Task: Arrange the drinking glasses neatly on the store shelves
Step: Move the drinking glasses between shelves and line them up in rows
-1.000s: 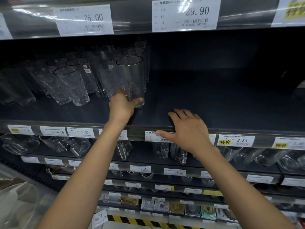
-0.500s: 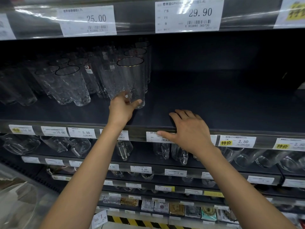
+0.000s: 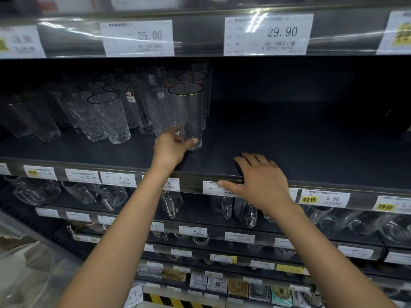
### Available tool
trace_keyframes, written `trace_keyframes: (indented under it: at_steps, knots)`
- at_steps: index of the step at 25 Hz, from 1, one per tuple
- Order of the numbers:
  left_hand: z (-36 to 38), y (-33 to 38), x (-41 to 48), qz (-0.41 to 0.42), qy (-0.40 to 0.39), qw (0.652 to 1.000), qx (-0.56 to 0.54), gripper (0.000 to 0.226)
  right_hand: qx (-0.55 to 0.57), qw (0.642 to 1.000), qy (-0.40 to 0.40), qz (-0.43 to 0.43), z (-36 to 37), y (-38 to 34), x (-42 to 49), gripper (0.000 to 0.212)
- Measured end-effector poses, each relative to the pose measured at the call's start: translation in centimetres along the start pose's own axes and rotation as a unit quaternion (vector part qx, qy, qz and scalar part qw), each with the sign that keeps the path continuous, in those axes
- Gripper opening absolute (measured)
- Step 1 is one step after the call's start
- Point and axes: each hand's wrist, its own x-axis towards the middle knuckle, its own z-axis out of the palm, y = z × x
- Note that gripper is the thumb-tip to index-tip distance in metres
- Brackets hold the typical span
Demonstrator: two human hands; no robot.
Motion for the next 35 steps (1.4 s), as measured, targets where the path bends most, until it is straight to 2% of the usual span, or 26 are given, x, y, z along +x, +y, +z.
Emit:
trace_keyframes:
  at_steps: [4, 6, 10, 15, 20, 23, 26, 28, 32, 35]
  knots:
    - [-1.7, -1.2, 0.3, -0.021, -0.047, 0.998, -0.022, 0.063, 0.02, 0.999, -0.035, -0.006, -0.8, 0.0, 0.1, 0.092]
    - [-2.9, -1.7, 0.3, -0.027, -0.078, 0.994, -0.069, 0.05, 0.05, 0.996, -0.074, 0.003, -1.4, 0.1, 0.3, 0.095]
    - [-6.7, -2.6, 0.6, 0.001, -0.13, 0.989, -0.073, 0.022, 0.176, 0.975, -0.12, 0.06, -3.7, -0.7, 1.2, 0.093]
    - [-10.9, -3.3, 2.4, 0.029, -0.159, 0.983, -0.088, 0.013, 0.297, 0.947, -0.062, 0.11, -6.2, -5.3, 2.7, 0.068]
    - [-12.9, -5.3, 4.9, 0.054, -0.193, 0.974, -0.107, 0.006, 0.336, 0.933, -0.04, 0.124, -6.9, -12.3, 4.8, 0.05]
    - [-13.5, -6.7, 6.2, 0.077, -0.201, 0.97, -0.11, 0.011, 0.359, 0.924, -0.028, 0.129, -6.7, -15.8, 6.3, 0.041]
    - [-14.7, -7.5, 7.7, 0.117, -0.204, 0.966, -0.109, 0.012, 0.367, 0.917, 0.02, 0.155, -6.3, -18.1, 7.6, 0.023]
    - [-15.5, -7.2, 8.7, 0.143, -0.209, 0.961, -0.116, 0.012, 0.369, 0.907, 0.083, 0.187, -6.5, -18.8, 8.2, 0.012]
    - [-16.7, -4.5, 10.0, 0.212, -0.214, 0.946, -0.118, 0.008, 0.348, 0.862, 0.271, 0.251, -7.9, -18.6, 8.6, 0.024]
    - [-17.5, -2.3, 11.1, 0.265, -0.216, 0.937, -0.075, 0.011, 0.338, 0.844, 0.322, 0.263, -8.1, -17.8, 8.9, 0.027]
